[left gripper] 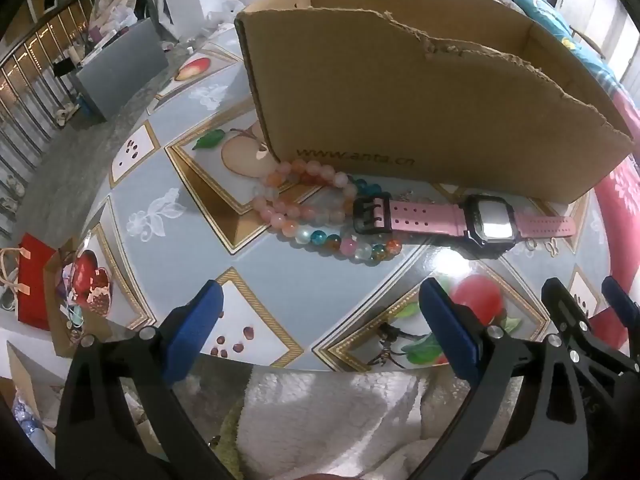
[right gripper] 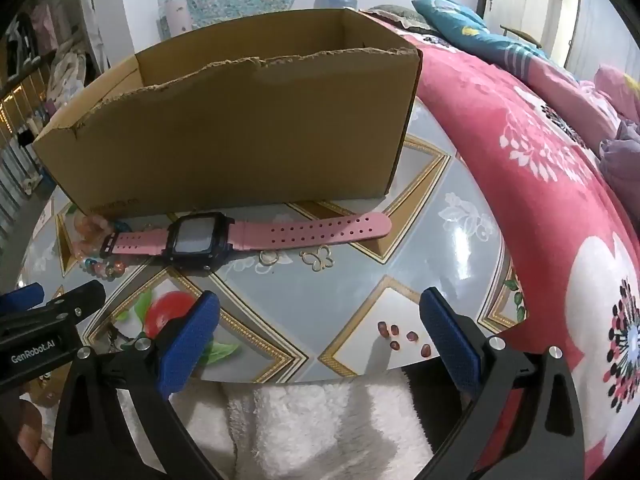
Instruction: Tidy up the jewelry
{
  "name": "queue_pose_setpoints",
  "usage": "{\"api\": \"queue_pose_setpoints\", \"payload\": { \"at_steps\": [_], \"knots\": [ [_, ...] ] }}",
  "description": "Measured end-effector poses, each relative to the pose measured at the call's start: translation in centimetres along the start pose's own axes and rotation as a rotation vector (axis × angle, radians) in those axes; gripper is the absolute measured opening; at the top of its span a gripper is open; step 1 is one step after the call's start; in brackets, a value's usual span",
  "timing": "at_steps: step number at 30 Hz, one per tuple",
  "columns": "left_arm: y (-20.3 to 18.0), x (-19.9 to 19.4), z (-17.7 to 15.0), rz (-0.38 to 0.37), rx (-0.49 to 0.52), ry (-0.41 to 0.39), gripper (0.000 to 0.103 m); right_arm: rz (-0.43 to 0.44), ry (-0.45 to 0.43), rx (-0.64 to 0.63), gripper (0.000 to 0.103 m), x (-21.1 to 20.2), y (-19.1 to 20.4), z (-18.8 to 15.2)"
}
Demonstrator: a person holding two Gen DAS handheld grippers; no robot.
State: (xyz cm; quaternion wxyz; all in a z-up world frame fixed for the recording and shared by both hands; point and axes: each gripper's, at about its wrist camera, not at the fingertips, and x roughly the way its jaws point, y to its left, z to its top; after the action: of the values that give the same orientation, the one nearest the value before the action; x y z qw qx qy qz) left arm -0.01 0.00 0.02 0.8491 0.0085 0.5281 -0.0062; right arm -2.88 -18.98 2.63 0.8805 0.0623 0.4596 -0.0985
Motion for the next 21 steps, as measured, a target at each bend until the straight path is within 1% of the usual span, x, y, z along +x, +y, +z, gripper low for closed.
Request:
{"api": "queue_pose_setpoints", "payload": {
  "at_steps": [11,12,14,16,21],
  "knots": [
    [-0.4,0.1,-0.3,0.003,0.001,-0.001,0.095,0.014,0.016,0.017,0.098,0.6,-0.8,0.5],
    [-0.5,0.1,-0.3,0.005,0.002,-0.002,0.095,0.014,0.003,0.005,0.098,0.4,-0.8,0.3],
    [-1.0,0.1,-0.3,0.008,0.003,-0.003,0.095,0.017,0.003,0.004,0.098,0.3,-0.8,0.5],
    [-0.2,0.0,0.0,-0.006,-0.005,0.001,0.095,0.014,0.002,-0.002,0.098,0.0,-0.1,0.2],
    [0.0,0.0,0.0,-0.013,-0.007,-0.001,0.095,0.017,0.002,-0.006,0.098,-0.3,0.1,0.1]
  ]
}}
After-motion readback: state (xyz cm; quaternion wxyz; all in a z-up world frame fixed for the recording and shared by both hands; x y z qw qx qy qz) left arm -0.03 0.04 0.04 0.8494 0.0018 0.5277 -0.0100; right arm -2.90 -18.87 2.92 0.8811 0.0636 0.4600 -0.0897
